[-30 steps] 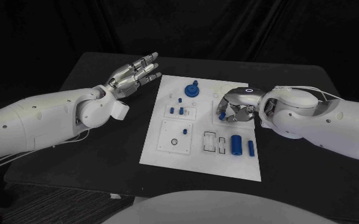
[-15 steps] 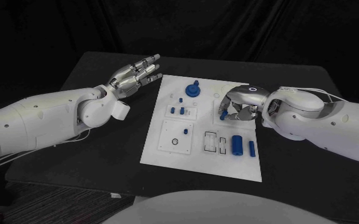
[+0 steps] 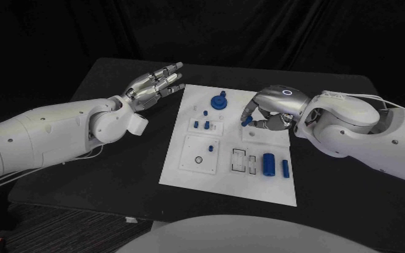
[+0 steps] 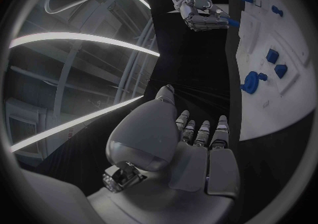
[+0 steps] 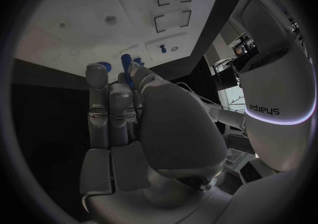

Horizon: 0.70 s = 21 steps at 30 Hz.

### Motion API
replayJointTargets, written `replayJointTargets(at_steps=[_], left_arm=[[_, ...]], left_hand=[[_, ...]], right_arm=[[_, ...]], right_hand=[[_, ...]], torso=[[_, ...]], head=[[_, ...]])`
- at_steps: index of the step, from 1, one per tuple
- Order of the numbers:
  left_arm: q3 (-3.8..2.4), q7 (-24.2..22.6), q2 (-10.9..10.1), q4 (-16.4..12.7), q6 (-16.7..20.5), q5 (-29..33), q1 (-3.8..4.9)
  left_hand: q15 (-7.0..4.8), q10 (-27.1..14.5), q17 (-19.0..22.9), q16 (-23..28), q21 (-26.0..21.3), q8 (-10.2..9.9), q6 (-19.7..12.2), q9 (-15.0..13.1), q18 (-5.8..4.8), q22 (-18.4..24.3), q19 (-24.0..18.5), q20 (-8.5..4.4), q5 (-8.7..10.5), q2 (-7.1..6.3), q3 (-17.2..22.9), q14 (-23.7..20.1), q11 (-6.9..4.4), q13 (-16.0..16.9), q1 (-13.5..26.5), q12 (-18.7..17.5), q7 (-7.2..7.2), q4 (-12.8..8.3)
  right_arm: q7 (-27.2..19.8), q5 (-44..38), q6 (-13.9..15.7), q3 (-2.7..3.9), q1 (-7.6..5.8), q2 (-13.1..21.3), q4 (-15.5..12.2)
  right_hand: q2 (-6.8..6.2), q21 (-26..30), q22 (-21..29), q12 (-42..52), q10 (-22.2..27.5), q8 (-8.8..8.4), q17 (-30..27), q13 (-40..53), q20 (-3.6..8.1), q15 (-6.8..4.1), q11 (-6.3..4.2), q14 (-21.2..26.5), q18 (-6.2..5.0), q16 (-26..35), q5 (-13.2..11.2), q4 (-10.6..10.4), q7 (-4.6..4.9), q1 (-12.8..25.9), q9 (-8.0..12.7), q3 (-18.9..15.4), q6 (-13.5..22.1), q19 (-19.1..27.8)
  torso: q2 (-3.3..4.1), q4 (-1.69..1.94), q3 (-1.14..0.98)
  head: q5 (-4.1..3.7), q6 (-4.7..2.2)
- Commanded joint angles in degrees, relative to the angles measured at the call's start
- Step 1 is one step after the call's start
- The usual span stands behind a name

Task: Assemble the parts on the task board

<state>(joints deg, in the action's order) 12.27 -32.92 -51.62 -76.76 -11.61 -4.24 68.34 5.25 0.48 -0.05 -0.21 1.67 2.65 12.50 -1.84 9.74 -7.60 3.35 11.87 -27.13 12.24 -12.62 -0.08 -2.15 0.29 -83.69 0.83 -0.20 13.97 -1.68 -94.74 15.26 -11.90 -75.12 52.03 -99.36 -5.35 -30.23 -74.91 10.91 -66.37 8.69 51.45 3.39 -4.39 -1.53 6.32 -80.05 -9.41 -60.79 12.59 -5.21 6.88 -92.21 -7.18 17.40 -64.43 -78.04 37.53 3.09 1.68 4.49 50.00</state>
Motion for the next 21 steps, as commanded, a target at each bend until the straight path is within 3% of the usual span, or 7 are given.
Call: replayJointTargets(at_steps=[1, 5, 11, 19, 21], left_arm=[[-0.05, -0.4, 0.1, -0.1, -0.8, 0.2, -0.10], [-0.05, -0.4, 0.3, 0.0, -0.9, 0.2, -0.10], [-0.05, -0.4, 0.6, 0.1, -1.0, 0.2, -0.12], [-0.05, -0.3, 0.6, 0.1, -0.9, 0.2, -0.13], [-0.05, -0.3, 0.6, 0.1, -0.9, 0.2, -0.13]], left_hand=[[0.47, 0.0, 0.1, 0.2, 0.3, 0.3, 0.2, -0.1, 0.55, 0.0, -0.1, 0.28, -0.35, 0.01, 0.0, 0.1, 0.33, 0.1, -0.4, 0.2, 0.07, -0.3], [0.49, 0.0, 0.1, 0.2, 0.3, 0.3, 0.2, -0.1, 0.55, 0.0, 0.0, 0.29, -0.43, 0.04, 0.0, 0.1, 0.34, 0.1, -0.5, 0.2, 0.08, -0.3], [0.49, 0.0, 0.1, 0.2, 0.3, 0.3, 0.1, -0.1, 0.55, 0.1, -0.1, 0.29, -0.49, 0.09, 0.1, 0.1, 0.35, 0.1, -0.5, 0.1, 0.09, -0.3], [0.50, 0.0, 0.1, 0.2, 0.3, 0.3, 0.1, -0.1, 0.54, 0.0, -0.1, 0.29, -0.53, 0.14, 0.1, 0.1, 0.36, 0.1, -0.5, 0.1, 0.10, -0.3], [0.50, 0.0, 0.1, 0.2, 0.3, 0.3, 0.1, -0.1, 0.54, 0.0, -0.1, 0.29, -0.53, 0.14, 0.1, 0.1, 0.36, 0.1, -0.5, 0.1, 0.10, -0.3]], right_arm=[[0.8, -1.4, 1.5, 0.03, -0.69, -0.2, -2.1], [0.9, -1.5, -0.6, 0.03, -1.21, -2.2, -3.9], [1.2, -1.5, -4.3, 0.04, -1.23, -7.3, -2.8], [0.8, -1.5, -6.2, 0.04, 0.64, -14.3, 0.9], [0.6, -1.7, -6.2, 0.04, 1.23, -15.4, 1.7]], right_hand=[[-0.03, -0.3, -3.9, -0.4, -3.8, -0.25, 0.1, 0.3, 0.29, -0.04, -3.23, -0.5, 0.88, 0.3, -0.2, 0.0, 0.02, 1.0, 0.0, 0.3, -0.4, -0.2], [-0.15, -0.9, -3.9, -0.9, -4.3, -0.37, 0.1, 0.4, 0.30, -0.11, -3.37, -0.7, 0.94, 0.4, -0.9, -0.2, -0.12, 1.6, 0.0, 0.5, -0.7, -0.3], [-0.26, -1.2, -4.0, -1.2, -4.6, -0.41, 0.2, 0.4, 0.35, -0.20, -3.46, -1.0, 0.95, 0.4, -1.3, -0.3, -0.22, 2.0, -0.1, 0.6, -1.0, -0.4], [-0.30, -1.1, -3.9, -1.8, -4.6, -0.87, 0.2, 0.3, 0.35, -0.18, -3.40, -1.1, 0.93, 0.5, -1.4, -0.2, -0.15, 2.1, 0.1, 0.9, -0.6, -0.4], [-0.30, -1.0, -3.9, -1.9, -4.6, -0.94, 0.3, 0.3, 0.36, -0.18, -3.39, -1.2, 0.92, 0.5, -1.3, -0.2, -0.15, 2.1, 0.1, 1.0, -0.5, -0.3]], torso=[[0.03, -0.02, 0.04], [0.02, 0.05, 0.05], [-0.01, 0.07, 0.07], [0.03, 0.10, -0.03], [-0.04, 0.23, 0.04]], head=[[0.24, 0.00], [0.52, 0.00], [0.73, 0.00], [0.76, 0.00], [0.77, 0.00]])
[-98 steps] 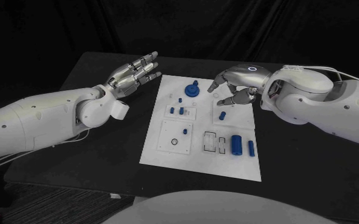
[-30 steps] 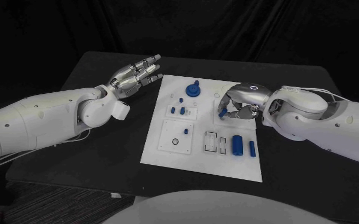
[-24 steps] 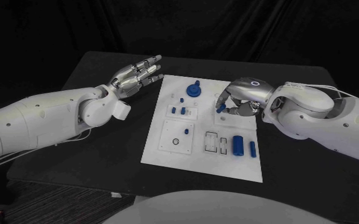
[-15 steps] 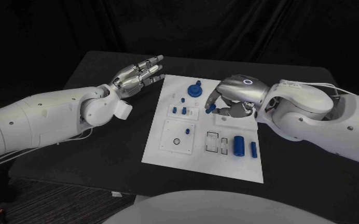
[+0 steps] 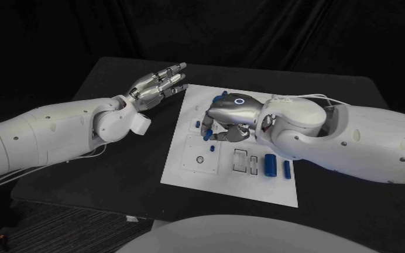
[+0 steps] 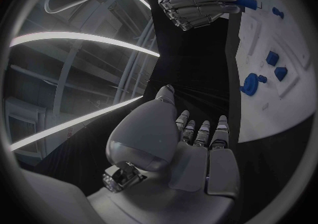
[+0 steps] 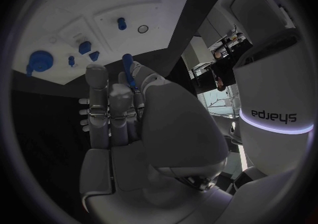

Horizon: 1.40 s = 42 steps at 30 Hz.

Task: Assemble the parts on the task board

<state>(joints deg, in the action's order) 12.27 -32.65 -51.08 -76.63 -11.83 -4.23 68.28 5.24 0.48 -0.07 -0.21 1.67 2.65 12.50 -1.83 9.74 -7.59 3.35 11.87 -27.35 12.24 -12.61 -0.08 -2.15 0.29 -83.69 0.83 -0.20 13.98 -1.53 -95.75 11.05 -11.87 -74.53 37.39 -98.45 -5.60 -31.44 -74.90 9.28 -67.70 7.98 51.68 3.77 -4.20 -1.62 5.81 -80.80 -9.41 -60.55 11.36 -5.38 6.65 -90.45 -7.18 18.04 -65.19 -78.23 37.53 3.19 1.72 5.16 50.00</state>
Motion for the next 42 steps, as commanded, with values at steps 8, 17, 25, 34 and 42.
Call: replayJointTargets(at_steps=[8, 17, 25, 34, 42], left_arm=[[-0.05, -0.5, 0.7, 0.4, -1.0, 0.2, -0.09], [-0.05, -0.4, 1.0, 0.7, -1.3, 0.2, -0.19], [-0.05, -0.2, 1.0, 0.8, -1.4, 0.2, -0.25], [-0.05, -0.1, 1.1, 1.0, -1.6, 0.2, -0.33], [-0.05, 0.0, 1.2, 1.2, -1.7, 0.2, -0.41]], left_hand=[[0.52, 0.0, 0.1, 0.2, 0.3, 0.4, 0.4, -0.1, 0.54, 0.1, -0.1, 0.29, -0.36, 0.24, 0.1, 0.1, 0.37, 0.1, -0.5, 0.1, 0.24, -0.4], [0.53, 0.0, 0.1, 0.2, 0.3, 0.4, 0.3, -0.1, 0.53, 0.2, -0.1, 0.29, -0.35, 0.34, 0.2, 0.1, 0.42, 0.1, -0.5, 0.1, 0.41, -0.4], [0.56, 0.0, 0.1, 0.2, 0.3, 0.5, 0.7, -0.2, 0.51, 0.2, -0.1, 0.29, -0.33, 0.41, 0.2, 0.1, 0.57, 0.1, -0.5, 0.1, 0.68, -0.4], [0.56, 0.0, 0.1, 0.2, 0.3, 0.5, 0.7, -0.2, 0.51, 0.2, -0.1, 0.29, -0.33, 0.41, 0.2, 0.1, 0.57, 0.1, -0.5, 0.1, 0.68, -0.4], [0.57, 0.0, 0.1, 0.2, 0.2, 0.6, 0.8, -0.2, 0.51, 0.3, -0.2, 0.30, -0.32, 0.42, 0.2, 0.1, 0.65, 0.1, -0.5, 0.1, 0.80, -0.4]], right_arm=[[-0.1, -1.6, -2.3, 0.02, 3.08, -4.3, 3.8], [-0.2, -1.8, -2.6, 0.02, 4.80, -5.9, 5.5], [-0.3, -3.2, -2.3, 0.02, 5.39, -5.8, 5.7], [0.0, -3.5, -2.8, 0.02, 5.69, -5.3, 5.1], [0.2, -3.5, -3.1, 0.02, 6.15, -5.0, 4.6]], right_hand=[[-0.16, 0.2, -3.9, -0.5, -3.3, -0.37, 0.1, -0.1, 0.17, -0.08, -2.85, -0.5, 0.91, 0.3, 0.1, 0.1, 0.12, 0.3, 0.1, 0.4, 0.3, -0.1], [-0.22, 0.1, -3.9, -0.7, -3.3, -0.52, 0.1, -0.1, 0.17, -0.06, -2.81, -0.5, 0.93, 0.3, 0.2, 0.2, 0.17, 0.3, 0.2, 0.6, 0.4, -0.2], [-0.32, 0.4, -3.9, -0.9, -3.3, -0.69, 0.0, -0.1, 0.16, -0.02, -2.76, -0.5, 0.90, 0.5, 0.4, 0.3, 0.23, 0.3, 0.2, 0.7, 0.6, -0.1], [-0.35, 0.5, -3.8, -0.9, -3.3, -0.72, -0.2, -0.1, 0.15, -0.01, -2.75, -0.4, 0.88, 0.7, 0.4, 0.3, 0.24, 0.4, 0.3, 0.7, 0.6, 0.0], [-0.41, 0.5, -3.8, -1.0, -3.3, -0.79, -0.2, -0.1, 0.15, 0.00, -2.73, -0.4, 0.88, 0.7, 0.5, 0.3, 0.25, 0.3, 0.3, 0.8, 0.6, 0.0]], torso=[[0.06, 0.16, 0.00], [0.13, 0.07, 0.14], [0.07, -0.07, 0.05], [0.01, -0.10, -0.03], [0.01, -0.14, -0.02]], head=[[0.23, 0.00], [0.48, 0.00], [0.75, 0.00], [0.73, 0.00], [0.79, 0.00]])
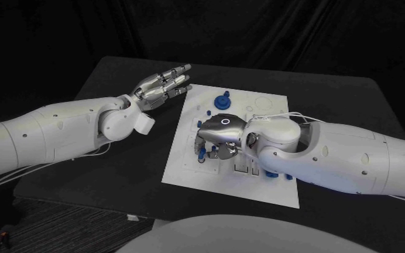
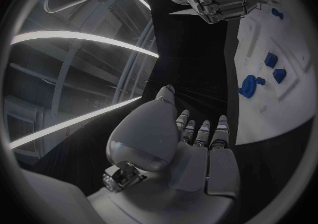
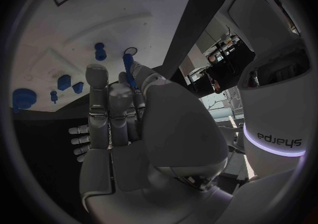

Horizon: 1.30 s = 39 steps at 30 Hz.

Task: Assemble the parts on the task board

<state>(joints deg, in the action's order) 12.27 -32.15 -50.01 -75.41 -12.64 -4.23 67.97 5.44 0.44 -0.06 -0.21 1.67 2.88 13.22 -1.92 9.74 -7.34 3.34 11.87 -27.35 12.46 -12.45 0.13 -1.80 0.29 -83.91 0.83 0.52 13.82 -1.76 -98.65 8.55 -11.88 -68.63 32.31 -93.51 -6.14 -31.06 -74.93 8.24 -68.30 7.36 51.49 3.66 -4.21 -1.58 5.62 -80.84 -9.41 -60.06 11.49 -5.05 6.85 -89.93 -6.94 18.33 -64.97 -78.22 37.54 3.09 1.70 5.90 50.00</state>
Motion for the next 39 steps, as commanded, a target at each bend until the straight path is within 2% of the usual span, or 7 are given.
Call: replayJointTargets(at_steps=[1, 22, 33, 34, 37, 38, 39], left_arm=[[-0.05, -0.5, 0.1, 0.0, -0.8, 0.2, -0.11], [-0.05, -0.4, 0.1, 0.1, -1.0, 0.2, -0.26], [-0.06, -0.3, 0.2, 0.2, -1.1, 0.2, -0.34], [-0.06, -0.3, 0.2, 0.2, -1.2, 0.2, -0.35], [-0.06, -0.3, 0.2, 0.2, -1.2, 0.2, -0.37], [-0.06, -0.2, 0.3, 0.3, -1.2, 0.2, -0.39], [-0.06, -0.2, 0.3, 0.3, -1.2, 0.2, -0.40]], left_hand=[[0.37, 0.0, 0.1, 0.2, 0.2, 0.3, 0.1, -0.1, 0.51, 0.0, -0.2, 0.30, -0.33, 0.20, 0.0, -0.1, 0.29, 0.1, -0.3, 0.1, 0.08, -0.2], [0.38, 0.0, 0.1, 0.2, 0.2, 0.3, -0.2, 0.0, 0.50, 0.0, -0.1, 0.30, -0.31, 0.21, 0.0, -0.1, 0.34, 0.0, -0.2, 0.1, 0.04, -0.3], [0.38, 0.0, 0.1, 0.2, 0.2, 0.3, -0.2, 0.0, 0.50, 0.0, -0.1, 0.30, -0.31, 0.21, 0.0, -0.1, 0.34, 0.0, -0.2, 0.1, 0.04, -0.3], [0.40, 0.0, 0.1, 0.2, 0.2, 0.3, -0.2, 0.0, 0.50, 0.1, -0.2, 0.30, -0.32, 0.24, 0.0, -0.1, 0.33, 0.0, -0.2, 0.1, -0.02, -0.3], [0.40, 0.0, 0.1, 0.2, 0.2, 0.3, -0.2, 0.0, 0.50, 0.1, -0.2, 0.30, -0.32, 0.24, 0.0, -0.1, 0.33, 0.0, -0.2, 0.1, -0.02, -0.3], [0.40, 0.0, 0.1, 0.2, 0.2, 0.3, -0.2, 0.0, 0.50, 0.1, -0.2, 0.30, -0.32, 0.24, 0.0, -0.1, 0.33, 0.0, -0.2, 0.1, -0.02, -0.3], [0.40, 0.0, 0.1, 0.2, 0.2, 0.3, -0.2, 0.0, 0.50, 0.1, -0.2, 0.30, -0.32, 0.24, 0.0, -0.1, 0.33, 0.0, -0.2, 0.1, -0.02, -0.3]], right_arm=[[0.5, -0.6, -0.6, 0.02, 0.28, 0.1, -0.3], [1.0, -0.6, -1.7, 0.02, 1.55, -0.3, 0.8], [0.9, -0.6, -2.2, 0.02, 1.88, -0.5, 1.0], [0.8, -0.6, -2.2, 0.02, 1.90, -0.5, 1.1], [0.3, -0.6, -1.9, 0.02, 1.97, -0.5, 1.2], [0.1, -0.6, -1.6, 0.02, 2.00, -0.4, 1.3], [-0.1, -0.6, -1.4, 0.02, 2.02, -0.4, 1.4]], right_hand=[[0.13, 0.1, -3.8, 0.0, -2.8, -0.18, 0.0, 0.0, 0.15, -0.04, -2.54, -0.4, 0.88, 0.2, 0.4, 0.0, 0.05, -0.2, 0.0, 0.5, 0.4, 0.0], [-0.13, 1.1, -3.6, -0.4, -3.0, -0.46, -0.7, 0.1, 0.14, 0.00, -2.48, 0.0, 0.74, 1.0, 0.9, 0.5, 0.12, -0.3, 0.1, 0.9, 0.4, 0.4], [-0.55, 3.1, -3.3, -1.1, -2.6, -1.45, -1.5, 0.1, 0.01, 0.26, -2.13, 0.6, 0.52, 2.1, 1.2, 0.8, 0.51, 0.0, 0.5, 1.3, 1.4, 1.3], [-0.73, 4.1, -3.1, -1.5, -1.9, -1.96, -1.8, 0.1, -0.13, 0.53, -1.84, 0.9, 0.45, 2.4, 0.8, 0.6, 0.78, 0.5, 0.7, 1.3, 2.1, 1.8], [-1.65, 7.5, -2.3, -3.9, 3.5, -3.97, -3.4, -0.1, -0.93, 2.03, -0.09, 2.2, 0.37, 4.0, -0.8, -0.1, 2.33, 2.0, 1.9, 1.3, 7.0, 3.3], [-2.21, 9.7, -1.9, -4.0, 10.1, -3.46, -4.0, 0.0, -1.48, 3.30, 1.07, 3.2, 0.34, 4.6, -2.0, -0.3, 0.82, 2.6, 3.2, 0.8, 13.4, 4.5], [-2.45, 11.3, -1.6, -4.3, 12.0, -3.85, -4.7, 0.0, -1.92, 3.26, 1.47, 4.0, 0.35, 5.2, -2.6, -0.2, -0.15, 2.9, 3.3, 0.2, 15.0, 5.2]], torso=[[0.00, -0.03, 0.00], [0.03, -0.03, 0.03], [0.02, 0.04, 0.02], [0.03, 0.02, 0.00], [0.03, 0.02, 0.00], [0.03, 0.02, -0.01], [0.03, 0.02, -0.01]], head=[[0.04, 0.00], [0.01, 0.00], [-0.24, 0.00], [-0.21, 0.00], [-0.17, 0.00], [-0.17, 0.00], [-0.18, 0.00]])
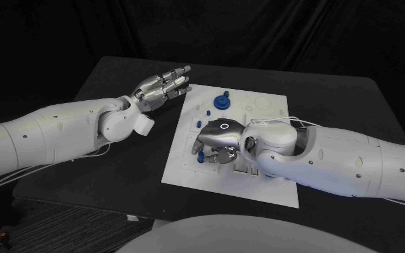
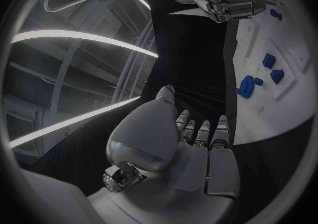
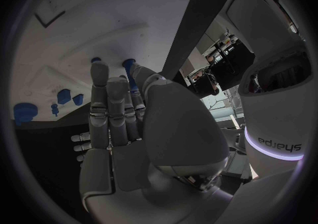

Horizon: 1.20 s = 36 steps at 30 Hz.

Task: Assemble the parts on the task board

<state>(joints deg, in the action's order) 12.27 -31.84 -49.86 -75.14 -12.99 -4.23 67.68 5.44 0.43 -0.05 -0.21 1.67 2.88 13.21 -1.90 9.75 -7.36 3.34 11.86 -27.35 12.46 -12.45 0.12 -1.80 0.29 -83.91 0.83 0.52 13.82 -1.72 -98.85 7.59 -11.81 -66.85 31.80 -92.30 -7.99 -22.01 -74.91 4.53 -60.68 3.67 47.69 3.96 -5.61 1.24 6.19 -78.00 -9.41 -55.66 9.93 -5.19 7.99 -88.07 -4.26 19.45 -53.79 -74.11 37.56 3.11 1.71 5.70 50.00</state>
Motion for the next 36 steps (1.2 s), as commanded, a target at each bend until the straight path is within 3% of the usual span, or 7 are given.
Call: replayJointTargets(at_steps=[1, 5, 8, 26, 30, 32, 36], left_arm=[[-0.06, -0.6, 0.1, 0.1, -0.9, 0.2, -0.13], [-0.06, -0.6, 0.1, 0.2, -0.9, 0.2, -0.20], [-0.06, -0.6, 0.0, 0.2, -0.9, 0.2, -0.25], [-0.05, -0.4, -1.1, -0.4, 0.0, 0.2, -0.36], [-0.05, -0.4, -1.0, -0.5, 0.1, 0.2, -0.36], [-0.05, -0.4, -1.0, -0.5, 0.1, 0.2, -0.37], [-0.05, -0.3, -1.0, -0.6, 0.1, 0.2, -0.38]], left_hand=[[0.40, 0.0, 0.0, 0.2, 0.2, 0.3, -0.2, 0.0, 0.50, 0.1, -0.2, 0.31, -0.32, 0.24, 0.0, -0.1, 0.34, 0.0, -0.2, 0.1, -0.02, -0.3], [0.40, 0.0, 0.0, 0.2, 0.2, 0.3, -0.2, 0.0, 0.50, 0.1, -0.2, 0.31, -0.32, 0.24, 0.0, -0.1, 0.34, 0.0, -0.2, 0.1, -0.02, -0.3], [0.40, 0.0, 0.0, 0.2, 0.2, 0.3, -0.2, 0.0, 0.50, 0.1, -0.2, 0.31, -0.32, 0.24, 0.0, -0.1, 0.34, 0.0, -0.2, 0.1, -0.02, -0.3], [0.44, 0.0, 0.0, 0.2, 0.3, 0.3, -0.1, -0.1, 0.50, 0.0, -0.1, 0.32, -0.37, 0.30, 0.0, -0.1, 0.33, 0.1, -0.2, 0.1, -0.03, -0.3], [0.45, 0.0, 0.0, 0.2, 0.3, 0.4, 0.0, -0.1, 0.51, -0.1, 0.0, 0.33, -0.61, 0.26, 0.0, -0.1, 0.37, 0.1, -0.3, 0.1, 0.01, -0.5], [0.45, 0.0, 0.0, 0.2, 0.3, 0.4, 0.1, -0.1, 0.51, -0.1, 0.0, 0.33, -0.68, 0.26, 0.0, -0.1, 0.38, 0.1, -0.3, 0.1, 0.02, -0.5], [0.50, 0.0, 0.0, 0.2, 0.3, 0.5, 0.0, -0.1, 0.50, 0.0, 0.0, 0.37, -1.32, 0.35, 0.2, -0.1, 0.44, 0.1, -0.6, 0.1, 0.08, -0.9]], right_arm=[[-0.4, -0.5, -0.2, -0.05, 0.26, 0.1, 0.2], [-1.4, -0.5, 1.3, -0.06, 0.29, 0.6, 0.3], [-1.9, -0.1, 3.4, -0.05, 0.29, 1.5, -0.1], [-4.0, 23.6, 18.7, -0.06, -11.06, 19.9, -8.3], [3.4, 23.9, 13.7, -0.07, -11.88, 22.4, -8.3], [9.2, 23.8, 8.0, -0.08, -12.13, 23.5, -8.0], [20.6, 24.0, -2.5, -0.09, -11.99, 24.8, -7.6]], right_hand=[[-0.45, 4.0, -1.3, -0.6, 7.1, -0.10, -1.5, -0.2, -0.73, 0.41, 1.01, 2.2, 0.02, 1.2, -1.7, 0.0, -1.83, 1.3, 0.6, -1.8, 6.3, 2.1], [-0.54, 5.7, -1.0, -0.1, 18.2, -0.72, -3.8, -0.2, -1.41, 0.02, 2.25, 5.2, -0.65, 2.7, -3.5, -2.0, -4.84, 1.2, 1.4, -7.5, 22.8, 3.6], [-2.90, 6.8, -0.7, 1.8, 23.4, -0.84, -5.3, 0.1, -1.92, 0.92, 2.92, 6.4, -0.91, 3.3, -3.5, -10.7, -5.66, -3.5, 1.5, -11.9, 27.0, 3.7], [2.63, 7.8, -0.9, 21.2, 10.2, 3.68, -3.9, 4.7, -1.77, 0.05, -0.14, 5.1, -1.01, -0.3, -3.8, -9.3, 0.81, 1.4, -0.6, -11.9, 6.3, 1.8], [3.41, 4.4, -1.7, 44.5, -1.6, 7.13, 3.1, 19.5, 0.96, -3.01, -4.20, -0.3, -0.62, -6.6, -3.8, -10.0, -1.54, 6.5, -3.1, -14.4, -2.3, -1.7], [6.55, -14.0, -5.0, 70.5, -13.8, 8.91, 20.4, 55.5, 2.79, -3.99, -5.37, -6.5, 1.18, -20.1, -1.9, -10.4, -3.56, 19.5, -4.9, -18.7, -6.0, -6.8], [8.36, -23.1, -6.5, 78.6, -19.8, 9.99, 28.0, 70.2, 3.01, -4.97, -6.35, -8.4, 2.74, -25.5, -2.5, -11.2, -3.88, 24.3, -6.4, -20.7, -8.2, -8.5]], torso=[[0.00, -0.01, -0.02], [-0.02, -0.02, -0.01], [-0.03, -0.03, -0.03], [-0.04, 0.02, -0.05], [-0.02, 0.02, 0.01], [-0.02, 0.02, 0.02], [-0.08, -0.07, 0.07]], head=[[0.04, 0.00], [0.05, 0.00], [-0.10, 0.00], [-1.20, 0.00], [-1.53, 0.00], [-1.65, 0.00], [-1.96, 0.00]])
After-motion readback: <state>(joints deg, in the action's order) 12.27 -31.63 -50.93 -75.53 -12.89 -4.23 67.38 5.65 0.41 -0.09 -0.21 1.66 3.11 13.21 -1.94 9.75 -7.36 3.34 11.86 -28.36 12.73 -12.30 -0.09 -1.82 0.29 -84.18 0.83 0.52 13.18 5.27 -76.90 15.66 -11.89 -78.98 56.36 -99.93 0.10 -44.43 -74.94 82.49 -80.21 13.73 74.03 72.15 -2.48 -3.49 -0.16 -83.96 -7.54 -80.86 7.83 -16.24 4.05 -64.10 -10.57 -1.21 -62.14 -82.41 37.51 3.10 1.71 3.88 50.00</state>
